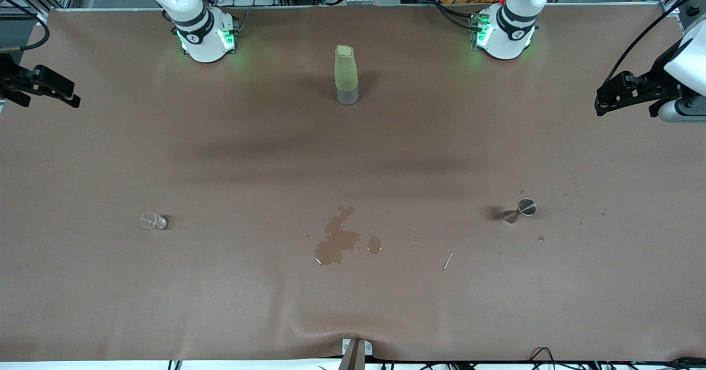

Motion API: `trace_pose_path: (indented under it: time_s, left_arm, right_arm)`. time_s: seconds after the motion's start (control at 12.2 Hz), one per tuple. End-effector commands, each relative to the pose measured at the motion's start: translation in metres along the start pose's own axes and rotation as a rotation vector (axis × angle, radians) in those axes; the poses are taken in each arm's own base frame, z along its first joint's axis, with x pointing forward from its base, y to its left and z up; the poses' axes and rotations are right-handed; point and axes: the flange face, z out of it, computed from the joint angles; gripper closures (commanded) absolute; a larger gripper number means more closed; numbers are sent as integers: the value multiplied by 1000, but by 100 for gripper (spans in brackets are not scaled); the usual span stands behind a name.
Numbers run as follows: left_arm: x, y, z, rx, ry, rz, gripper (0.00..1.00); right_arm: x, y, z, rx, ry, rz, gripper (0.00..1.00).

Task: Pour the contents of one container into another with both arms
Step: 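Move the left gripper toward the steel jigger while the right gripper approaches the beaker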

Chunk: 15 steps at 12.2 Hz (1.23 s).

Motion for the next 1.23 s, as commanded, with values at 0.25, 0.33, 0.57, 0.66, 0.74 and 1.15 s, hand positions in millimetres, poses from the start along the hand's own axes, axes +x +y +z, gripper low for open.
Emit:
trace_pose_path:
  time_s: [0.25, 0.33, 0.57, 0.66, 0.74, 1.15]
  left_arm:
    - [-4, -6, -3, 12, -16, -11, 0]
    - [-2, -6, 0, 12, -22, -9, 0]
    - [3, -11, 11, 3, -44, 67, 0]
    - [5, -14, 18, 1, -58, 121, 0]
    - [14, -36, 39, -13, -93, 165, 0]
    - [34, -138, 141, -247, -31, 330, 0]
  right_arm:
    - [-7, 4, -3, -7, 10, 20, 0]
    - [-7, 3, -4, -8, 15, 17, 0]
    - [-5, 8, -3, -15, 14, 8, 0]
    - [-3, 11, -1, -37, 10, -33, 0]
    - [0, 20, 4, -47, 0, -78, 0]
    - [17, 85, 23, -26, 20, -204, 0]
